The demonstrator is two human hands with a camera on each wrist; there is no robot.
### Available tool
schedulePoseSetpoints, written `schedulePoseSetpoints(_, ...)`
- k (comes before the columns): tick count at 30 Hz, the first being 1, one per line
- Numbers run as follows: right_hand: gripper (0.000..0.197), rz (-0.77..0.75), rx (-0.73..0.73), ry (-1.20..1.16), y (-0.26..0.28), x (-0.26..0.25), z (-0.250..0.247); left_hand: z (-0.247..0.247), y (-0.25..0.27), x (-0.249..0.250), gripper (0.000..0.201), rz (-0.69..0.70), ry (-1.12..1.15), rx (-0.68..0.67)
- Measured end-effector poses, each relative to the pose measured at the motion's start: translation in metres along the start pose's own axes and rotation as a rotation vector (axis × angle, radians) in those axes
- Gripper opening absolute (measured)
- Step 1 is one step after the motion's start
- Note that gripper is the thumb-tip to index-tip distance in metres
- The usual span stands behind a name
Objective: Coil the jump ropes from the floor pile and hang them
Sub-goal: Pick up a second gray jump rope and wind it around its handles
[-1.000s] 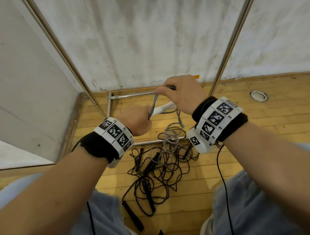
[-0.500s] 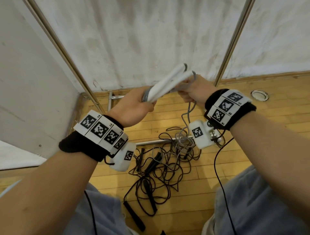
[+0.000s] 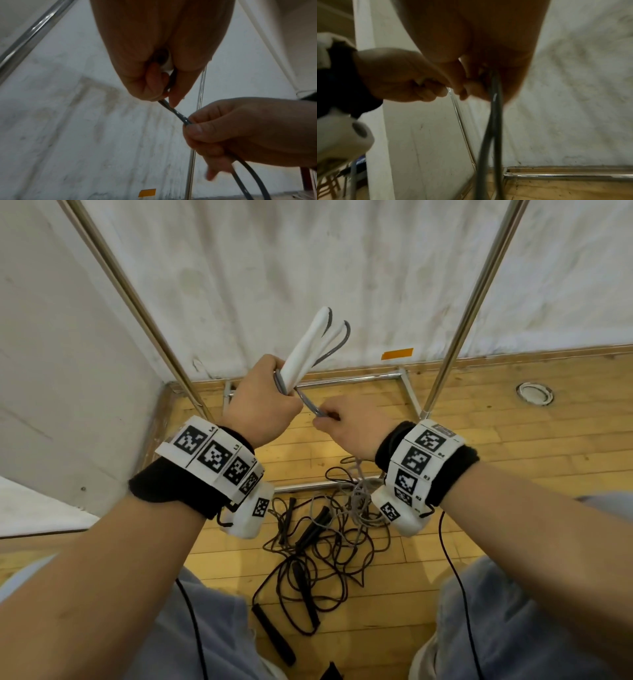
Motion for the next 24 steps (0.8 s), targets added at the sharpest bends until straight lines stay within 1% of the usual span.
schedulePoseSetpoints(2,0.024,0.077,-0.050,-0.059,0.002,0.008,0.001,0.002,-0.002,-0.005,0.035,-0.020,-0.032,0.016)
schedulePoseSetpoints(4,0.026,0.127,-0.059,-0.187,0.005,0.011,0.001,0.004,-0.005,-0.012,0.037,-0.051,-0.089,0.029)
schedulePoseSetpoints(5,0.027,0.122,-0.052,-0.224,0.007,0.008,-0.001,0.004,-0.006,-0.015,0.037,-0.065,-0.133,0.032)
schedulePoseSetpoints(7,0.027,0.047,-0.056,-0.209,0.008,-0.006,-0.002,0.008,-0.007,-0.020,0.040,-0.070,-0.235,0.029)
schedulePoseSetpoints(9,0.027,-0.029,-0.079,-0.170,0.010,-0.020,0.000,0.017,-0.007,-0.020,0.041,-0.035,-0.322,0.013)
schedulePoseSetpoints(10,0.026,-0.044,-0.097,-0.166,0.011,-0.024,0.002,0.023,-0.006,-0.019,0.039,-0.011,-0.361,0.000)
schedulePoseSetpoints(12,0.026,-0.065,-0.136,-0.141,0.014,-0.029,0.010,0.032,-0.006,-0.018,0.038,0.032,-0.442,-0.030)
schedulePoseSetpoints(14,0.027,-0.084,-0.148,-0.135,0.017,-0.032,0.015,0.036,-0.007,-0.021,0.041,0.049,-0.476,-0.035)
schedulePoseSetpoints(16,0.028,-0.077,-0.137,-0.186,0.020,-0.029,0.012,0.031,-0.010,-0.026,0.036,0.030,-0.470,-0.011)
schedulePoseSetpoints(18,0.029,-0.031,-0.154,-0.220,0.021,-0.018,0.005,0.025,-0.013,-0.031,0.027,-0.002,-0.504,0.027)
schedulePoseSetpoints(20,0.029,0.010,-0.137,-0.133,0.019,-0.004,-0.007,0.025,-0.013,-0.035,0.025,-0.017,-0.582,0.016)
schedulePoseSetpoints(22,0.036,0.017,-0.046,0.054,0.015,0.004,-0.025,0.033,-0.012,-0.036,0.025,-0.024,-0.662,-0.048)
schedulePoseSetpoints(24,0.040,0.018,0.054,0.207,0.011,0.005,-0.040,0.046,-0.008,-0.036,0.021,-0.026,-0.730,-0.138)
Point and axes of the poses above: each hand's wrist, its own y-axis away from the middle knuckle, its own z-axis out of the palm, x = y × z, the point moved 9 cm from there along -y, towards the middle knuckle, and after that the axes turned 4 degrees about -x, right-handed, at the moved point
